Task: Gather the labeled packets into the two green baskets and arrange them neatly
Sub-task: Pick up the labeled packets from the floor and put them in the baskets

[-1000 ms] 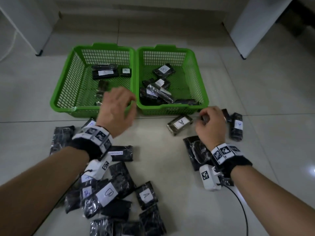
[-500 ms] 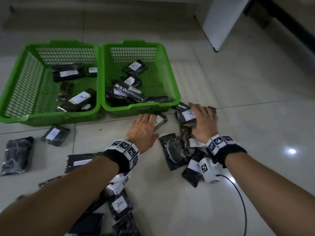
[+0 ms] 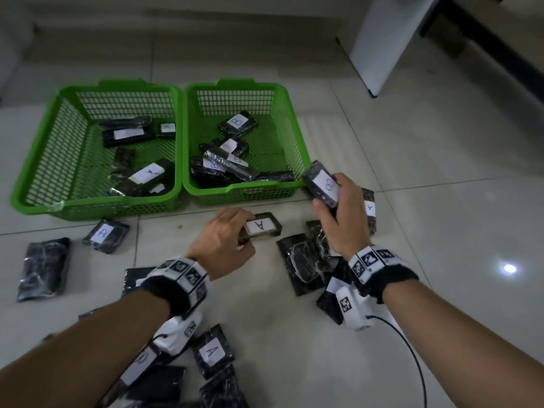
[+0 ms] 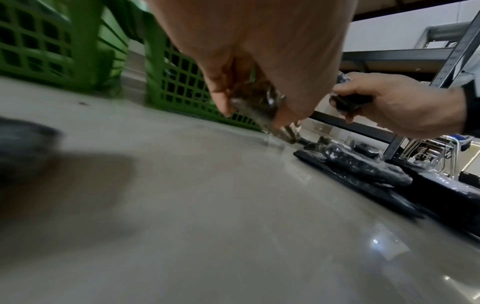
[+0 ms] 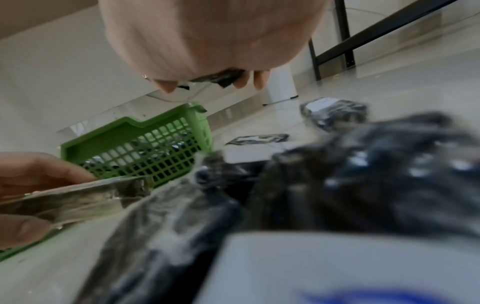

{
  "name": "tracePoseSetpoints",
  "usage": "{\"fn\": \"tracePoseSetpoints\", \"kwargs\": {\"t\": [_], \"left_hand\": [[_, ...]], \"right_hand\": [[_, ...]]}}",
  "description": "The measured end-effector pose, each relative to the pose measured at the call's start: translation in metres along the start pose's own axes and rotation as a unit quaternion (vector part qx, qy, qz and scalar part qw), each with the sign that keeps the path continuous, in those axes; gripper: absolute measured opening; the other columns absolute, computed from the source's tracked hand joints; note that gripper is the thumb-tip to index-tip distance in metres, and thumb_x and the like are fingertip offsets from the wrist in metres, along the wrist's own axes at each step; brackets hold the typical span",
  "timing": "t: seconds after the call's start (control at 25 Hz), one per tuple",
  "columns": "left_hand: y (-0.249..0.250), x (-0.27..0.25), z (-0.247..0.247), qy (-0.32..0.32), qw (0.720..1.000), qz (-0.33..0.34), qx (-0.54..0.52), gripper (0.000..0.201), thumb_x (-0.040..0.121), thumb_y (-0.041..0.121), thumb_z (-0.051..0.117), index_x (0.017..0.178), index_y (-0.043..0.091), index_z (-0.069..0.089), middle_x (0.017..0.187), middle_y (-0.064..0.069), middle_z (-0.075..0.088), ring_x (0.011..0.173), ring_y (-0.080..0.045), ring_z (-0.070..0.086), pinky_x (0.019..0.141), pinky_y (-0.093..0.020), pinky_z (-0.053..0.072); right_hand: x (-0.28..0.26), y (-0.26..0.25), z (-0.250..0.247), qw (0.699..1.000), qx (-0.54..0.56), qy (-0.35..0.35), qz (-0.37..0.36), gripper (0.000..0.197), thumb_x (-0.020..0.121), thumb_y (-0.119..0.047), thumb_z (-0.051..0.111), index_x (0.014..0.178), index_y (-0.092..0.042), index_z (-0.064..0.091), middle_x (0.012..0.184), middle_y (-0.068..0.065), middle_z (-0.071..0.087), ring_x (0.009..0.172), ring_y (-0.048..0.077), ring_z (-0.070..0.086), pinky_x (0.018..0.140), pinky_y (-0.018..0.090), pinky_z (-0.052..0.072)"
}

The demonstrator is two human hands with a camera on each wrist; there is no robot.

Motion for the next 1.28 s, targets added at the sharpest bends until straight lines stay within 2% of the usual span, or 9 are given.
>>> {"fn": "tracePoseSetpoints", "kwargs": {"t": [0.2,0.36,0.48,0.68,0.8,0.88,1.0,1.12,1.28], "left_hand": [[-0.012,-0.046,-0.099,0.211,0.973,0.097,-0.007,0.045,0.083,0.016,0.071,0.122,-0.004,0.063,0.124,-0.010,0.064,0.112,-0.024,0.060,0.102,-0.034,0.047],[-0.072,-0.054,-0.170,0.307,0.948,-0.062,0.057,0.044,0.087,0.019,0.069,0.127,0.006,0.058,0.122,0.000,0.062,0.108,-0.023,0.055,0.097,-0.027,0.042],[-0.136,-0.050,-0.190,0.267,0.933,-0.227,0.085,0.045,0.088,0.032,0.069,0.128,0.015,0.058,0.118,-0.009,0.066,0.109,-0.030,0.058,0.095,-0.042,0.046],[-0.174,-0.048,-0.167,0.166,0.939,-0.286,0.093,0.036,0.093,0.044,0.062,0.115,0.015,0.067,0.092,-0.007,0.070,0.078,-0.025,0.062,0.070,-0.033,0.049],[-0.183,-0.050,-0.156,0.107,0.931,-0.335,0.099,0.044,0.099,0.049,0.044,0.112,0.014,0.068,0.090,-0.011,0.069,0.081,-0.030,0.063,0.075,-0.039,0.053],[-0.174,-0.056,-0.159,0.136,0.938,-0.298,0.116,0.045,0.100,0.046,0.039,0.116,0.013,0.065,0.108,-0.012,0.067,0.100,-0.032,0.063,0.093,-0.046,0.049],[-0.125,-0.083,-0.162,0.247,0.954,-0.104,0.136,0.022,0.097,0.024,0.050,0.107,0.008,0.062,0.112,-0.007,0.060,0.107,-0.027,0.055,0.098,-0.045,0.043],[-0.100,-0.113,-0.109,0.091,0.992,0.034,0.074,0.019,0.091,0.027,0.059,0.102,0.012,0.065,0.108,-0.001,0.061,0.102,-0.021,0.059,0.088,-0.042,0.051],[-0.129,-0.144,-0.062,-0.116,0.989,-0.036,0.083,0.065,0.078,0.065,0.060,0.127,0.021,0.062,0.126,0.003,0.059,0.116,-0.017,0.055,0.100,-0.036,0.048]], "right_hand": [[0.026,-0.082,0.034,0.997,0.045,0.009,-0.059,0.045,0.091,-0.028,0.057,0.128,-0.006,0.047,0.102,0.003,0.055,0.090,0.018,0.052,0.081,0.033,0.046],[0.044,-0.125,0.076,0.995,-0.010,-0.031,-0.099,0.039,0.096,-0.035,0.060,0.125,-0.010,0.052,0.112,0.005,0.061,0.101,0.021,0.054,0.091,0.034,0.042],[0.053,-0.130,0.098,0.993,-0.048,-0.066,-0.082,0.030,0.099,-0.039,0.054,0.116,-0.015,0.052,0.104,0.005,0.063,0.098,0.027,0.057,0.091,0.044,0.043],[0.057,-0.116,0.099,0.993,-0.060,-0.090,-0.056,0.034,0.100,-0.044,0.053,0.122,-0.018,0.054,0.124,0.003,0.061,0.118,0.027,0.052,0.103,0.049,0.041],[0.040,-0.122,0.082,0.994,-0.066,-0.021,-0.083,0.044,0.095,-0.036,0.058,0.131,-0.012,0.052,0.139,0.008,0.051,0.130,0.027,0.045,0.110,0.044,0.036],[0.018,-0.136,0.069,0.989,-0.050,0.022,-0.135,0.044,0.088,-0.026,0.063,0.127,-0.008,0.054,0.134,0.010,0.051,0.126,0.026,0.046,0.107,0.041,0.036],[-0.024,-0.164,0.081,0.973,-0.014,-0.040,-0.226,0.042,0.081,-0.014,0.067,0.121,-0.005,0.058,0.124,0.011,0.055,0.115,0.025,0.050,0.100,0.042,0.041],[-0.065,-0.185,0.120,0.942,-0.004,-0.201,-0.271,0.037,0.083,-0.012,0.065,0.119,-0.008,0.060,0.118,0.007,0.058,0.108,0.022,0.052,0.095,0.041,0.046],[-0.092,-0.194,0.160,0.903,-0.006,-0.368,-0.223,0.039,0.089,-0.016,0.059,0.128,-0.016,0.054,0.126,0.000,0.056,0.112,0.017,0.053,0.094,0.037,0.049]]}}
Point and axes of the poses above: each hand's wrist, its own x-axis towards the middle knuckle, its own z-axis out of the palm, y = z × x, the point moved 8 cm from there along x, towards the middle knuckle
